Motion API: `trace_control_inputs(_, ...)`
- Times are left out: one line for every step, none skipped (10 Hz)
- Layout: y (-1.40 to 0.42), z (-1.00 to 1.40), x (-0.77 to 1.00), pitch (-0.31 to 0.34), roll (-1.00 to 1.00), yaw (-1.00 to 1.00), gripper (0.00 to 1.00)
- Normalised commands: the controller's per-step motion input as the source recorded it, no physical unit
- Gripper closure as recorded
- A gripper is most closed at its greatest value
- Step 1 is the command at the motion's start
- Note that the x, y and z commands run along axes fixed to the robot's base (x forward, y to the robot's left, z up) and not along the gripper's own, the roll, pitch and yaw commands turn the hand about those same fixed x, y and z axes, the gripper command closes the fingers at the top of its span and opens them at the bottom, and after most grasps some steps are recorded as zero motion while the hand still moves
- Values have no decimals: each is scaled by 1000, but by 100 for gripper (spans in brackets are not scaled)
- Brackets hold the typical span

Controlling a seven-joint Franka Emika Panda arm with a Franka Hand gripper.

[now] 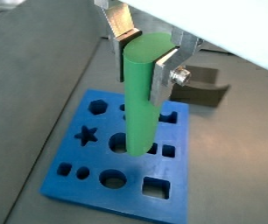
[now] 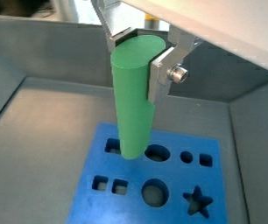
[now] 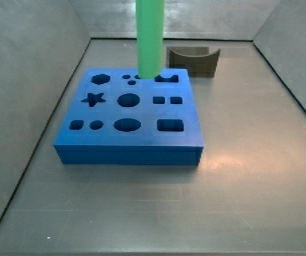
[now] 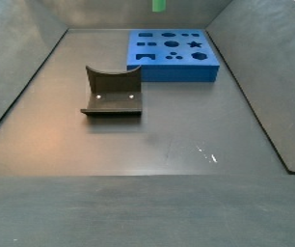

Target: Insert the oval object.

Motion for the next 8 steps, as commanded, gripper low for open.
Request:
trace_control_inputs(-429, -46, -86, -37, 9, -629, 100)
trace_control_inputs(-280, -260, -289, -97, -44, -646, 100)
trace_control_inputs(-126, -191, -134, -60, -21, -843, 100)
trace_control_inputs(0, -197, 0, -26, 0, -1000, 100)
trace_control_inputs(0, -214, 0, -11, 0, -1000, 100)
trace_control_inputs(0, -246, 0, -4, 0, -1000, 100)
trace_control_inputs(0, -286, 0, 0, 0, -1000, 100)
trace_control_inputs(0, -300, 0, 0, 0, -1000, 100)
